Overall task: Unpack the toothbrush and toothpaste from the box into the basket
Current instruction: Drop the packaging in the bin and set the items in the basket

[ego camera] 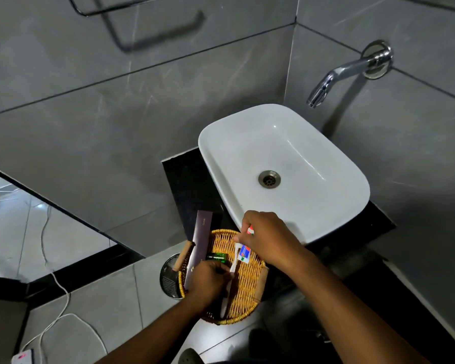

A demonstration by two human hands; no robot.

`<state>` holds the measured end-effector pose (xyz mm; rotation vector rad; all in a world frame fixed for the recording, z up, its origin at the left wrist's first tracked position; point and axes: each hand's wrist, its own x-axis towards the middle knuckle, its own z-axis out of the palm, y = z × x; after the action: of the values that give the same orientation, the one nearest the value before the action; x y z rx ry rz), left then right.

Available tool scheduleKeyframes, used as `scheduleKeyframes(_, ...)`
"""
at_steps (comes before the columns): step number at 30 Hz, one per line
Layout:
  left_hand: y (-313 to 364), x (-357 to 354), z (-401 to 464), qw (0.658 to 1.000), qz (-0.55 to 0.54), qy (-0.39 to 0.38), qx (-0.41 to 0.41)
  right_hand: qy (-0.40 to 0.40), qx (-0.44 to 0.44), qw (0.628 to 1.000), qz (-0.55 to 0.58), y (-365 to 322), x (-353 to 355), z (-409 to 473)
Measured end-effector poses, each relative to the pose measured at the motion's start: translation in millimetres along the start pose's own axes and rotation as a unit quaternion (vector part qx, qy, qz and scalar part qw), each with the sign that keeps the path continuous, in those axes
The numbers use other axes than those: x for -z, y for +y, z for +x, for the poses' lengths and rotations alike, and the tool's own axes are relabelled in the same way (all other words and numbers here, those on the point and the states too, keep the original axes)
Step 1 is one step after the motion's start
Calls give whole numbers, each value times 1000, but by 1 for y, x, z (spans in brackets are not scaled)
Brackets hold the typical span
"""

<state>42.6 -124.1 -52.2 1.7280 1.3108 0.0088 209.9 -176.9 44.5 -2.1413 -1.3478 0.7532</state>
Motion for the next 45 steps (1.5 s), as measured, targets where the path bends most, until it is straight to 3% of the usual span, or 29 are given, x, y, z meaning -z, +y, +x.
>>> scheduleKeyframes(7, -4, -3, 0, 993, 96, 48, -47, -53, -27, 998, -27, 0, -4, -4)
scheduleKeyframes(9, 6, 0, -4, 994, 68, 71, -51, -73, -42, 996, -25, 2, -7, -9)
scheduleKeyframes(11, -7, 21, -13, 993, -58, 88, -50, -90, -30, 993, -64, -24, -25, -8)
scheduleKeyframes(16, -1, 21, -39, 969, -202, -133, -58, -67, -70, 995, -24, -12, -41, -28)
scheduleKeyframes(21, -1, 10, -41, 972, -212, -104, -15, -46, -119, 990, 61, 2, -53, -34)
scheduleKeyframes(30, 1, 1, -29, 967, -231, -75, 81, -59, -176, 982, -18, -7, -71, -24)
scheduleKeyframes(34, -1, 1, -23, 976, -205, -56, 39, -83, -210, 973, -46, -12, -79, -8)
scheduleKeyframes(38, -8, 10, -19, 996, -78, -21, -32, -97, -236, 966, -50, -14, -85, 2)
scheduleKeyframes(45, 0, 52, -26, 986, -9, 65, -152, -117, -169, 960, -192, -19, -83, -2)
